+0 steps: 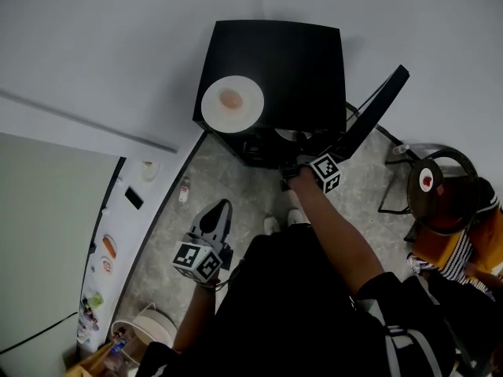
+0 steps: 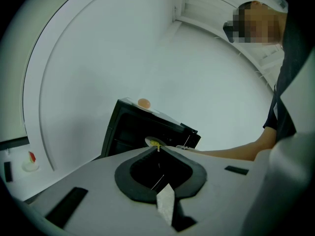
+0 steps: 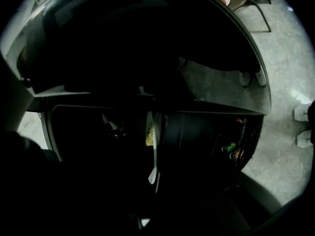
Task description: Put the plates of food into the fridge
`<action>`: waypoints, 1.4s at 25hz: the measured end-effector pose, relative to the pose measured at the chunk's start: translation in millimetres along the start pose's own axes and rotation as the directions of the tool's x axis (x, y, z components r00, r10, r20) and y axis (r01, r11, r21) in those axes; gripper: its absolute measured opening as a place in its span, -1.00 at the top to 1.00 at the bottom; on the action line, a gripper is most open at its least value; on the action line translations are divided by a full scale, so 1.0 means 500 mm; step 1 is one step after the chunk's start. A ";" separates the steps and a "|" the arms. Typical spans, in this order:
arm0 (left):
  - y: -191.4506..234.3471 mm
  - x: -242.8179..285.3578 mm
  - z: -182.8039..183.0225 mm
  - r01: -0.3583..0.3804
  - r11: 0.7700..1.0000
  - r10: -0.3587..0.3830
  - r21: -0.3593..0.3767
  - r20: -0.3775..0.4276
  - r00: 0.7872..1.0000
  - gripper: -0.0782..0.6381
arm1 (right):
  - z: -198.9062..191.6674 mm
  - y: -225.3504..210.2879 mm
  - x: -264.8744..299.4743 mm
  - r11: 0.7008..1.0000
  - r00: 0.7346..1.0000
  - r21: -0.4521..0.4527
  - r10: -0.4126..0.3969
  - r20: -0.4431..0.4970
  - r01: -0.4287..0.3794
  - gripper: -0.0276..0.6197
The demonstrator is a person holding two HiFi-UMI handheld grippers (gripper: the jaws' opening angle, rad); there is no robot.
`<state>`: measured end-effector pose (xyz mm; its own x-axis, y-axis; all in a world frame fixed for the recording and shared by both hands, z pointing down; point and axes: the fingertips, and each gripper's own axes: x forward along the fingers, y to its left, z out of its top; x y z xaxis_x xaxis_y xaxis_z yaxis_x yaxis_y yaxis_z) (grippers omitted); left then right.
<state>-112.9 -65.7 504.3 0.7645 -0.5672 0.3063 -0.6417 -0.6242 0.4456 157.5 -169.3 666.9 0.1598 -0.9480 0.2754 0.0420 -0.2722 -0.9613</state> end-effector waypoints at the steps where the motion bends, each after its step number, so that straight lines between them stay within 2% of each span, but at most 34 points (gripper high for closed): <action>1: 0.000 -0.002 0.000 -0.002 1.000 0.002 -0.001 0.001 1.000 0.69 | -0.001 0.001 0.000 1.000 1.000 0.000 0.001 0.000 -0.001 0.81; 7: -0.001 -0.008 -0.002 -0.008 1.000 0.008 -0.003 0.011 1.000 0.69 | -0.005 0.008 -0.001 0.999 1.000 -0.044 0.019 -0.022 -0.020 0.80; 8: 0.000 -0.007 -0.002 -0.010 1.000 0.010 -0.004 0.013 1.000 0.69 | -0.004 0.012 -0.002 0.998 0.999 -0.049 0.030 -0.028 -0.032 0.77; 10: -0.002 -0.006 -0.003 -0.010 1.000 0.010 -0.005 0.016 1.000 0.69 | -0.002 0.021 -0.007 0.997 0.998 -0.069 0.044 -0.038 -0.046 0.52; 11: -0.003 -0.006 -0.003 -0.009 1.000 0.009 -0.006 0.017 1.000 0.69 | -0.002 0.024 -0.012 0.995 0.998 -0.089 0.044 -0.048 -0.048 0.50; 18: -0.023 0.008 0.004 0.005 1.000 -0.005 -0.001 0.037 0.999 0.69 | -0.019 0.032 -0.059 0.970 0.989 -0.234 0.030 -0.147 -0.065 0.50; 22: -0.037 0.019 0.005 0.014 1.000 -0.015 0.005 0.048 0.999 0.69 | -0.028 0.052 -0.091 0.921 0.973 -0.368 0.048 -0.224 -0.130 0.50; 26: -0.047 0.018 0.005 0.009 1.000 -0.009 0.008 0.057 0.998 0.69 | -0.041 0.094 -0.125 0.872 0.949 -0.430 0.110 -0.294 -0.234 0.52; 30: -0.061 0.016 0.003 0.002 1.000 -0.003 0.015 0.072 0.997 0.70 | -0.055 0.137 -0.168 0.781 0.911 -0.520 0.146 -0.386 -0.346 0.59; 35: -0.075 0.011 -0.002 0.002 1.000 -0.003 0.019 0.090 0.996 0.70 | -0.064 0.160 -0.224 0.691 0.876 -0.584 0.153 -0.457 -0.426 0.64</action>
<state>-84.4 -44.6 490.2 0.7581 -0.6111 0.2279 -0.6415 -0.6355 0.4297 111.1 -90.1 559.4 -0.3042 -0.9478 0.0954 -0.6149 0.1189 -0.7796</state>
